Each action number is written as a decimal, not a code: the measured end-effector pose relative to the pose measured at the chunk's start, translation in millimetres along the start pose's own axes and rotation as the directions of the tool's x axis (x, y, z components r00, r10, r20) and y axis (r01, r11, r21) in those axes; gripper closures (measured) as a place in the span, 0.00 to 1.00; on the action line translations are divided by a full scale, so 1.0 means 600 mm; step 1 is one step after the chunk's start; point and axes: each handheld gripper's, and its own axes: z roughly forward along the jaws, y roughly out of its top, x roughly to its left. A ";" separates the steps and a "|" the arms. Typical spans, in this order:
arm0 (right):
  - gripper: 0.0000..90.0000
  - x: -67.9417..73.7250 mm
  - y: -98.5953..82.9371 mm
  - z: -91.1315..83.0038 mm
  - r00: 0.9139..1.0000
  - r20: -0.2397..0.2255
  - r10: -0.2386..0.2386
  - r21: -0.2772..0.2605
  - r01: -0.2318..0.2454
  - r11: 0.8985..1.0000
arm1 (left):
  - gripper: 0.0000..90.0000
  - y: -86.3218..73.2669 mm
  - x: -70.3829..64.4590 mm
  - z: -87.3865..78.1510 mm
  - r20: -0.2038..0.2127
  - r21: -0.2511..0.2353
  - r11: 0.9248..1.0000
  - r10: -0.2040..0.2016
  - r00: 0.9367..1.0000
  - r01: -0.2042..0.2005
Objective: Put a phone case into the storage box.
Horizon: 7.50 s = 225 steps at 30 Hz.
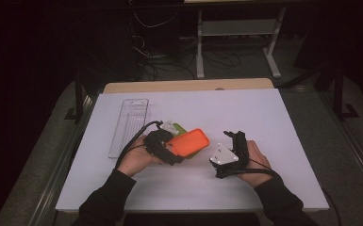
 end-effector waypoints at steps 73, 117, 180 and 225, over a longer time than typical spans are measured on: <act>0.76 0.094 0.062 0.039 0.756 0.296 -0.584 -0.007 0.613 0.790 | 0.18 0.013 -0.006 -0.012 0.011 0.024 1.000 0.005 1.000 -0.006; 0.87 0.033 0.031 0.015 0.884 0.218 -0.412 -0.004 0.423 0.906 | 0.00 -0.009 0.006 -0.039 0.030 -0.031 0.999 0.034 0.999 -0.033; 0.87 -0.063 -0.007 0.036 0.619 -0.378 0.689 0.033 -0.734 0.678 | 0.00 0.012 0.025 -0.048 0.025 -0.285 0.948 -0.140 0.990 0.141; 0.87 -0.014 0.040 0.033 0.625 -0.463 0.629 0.007 -0.706 0.708 | 0.11 0.059 0.015 0.000 0.120 -0.477 0.847 -0.201 0.972 0.234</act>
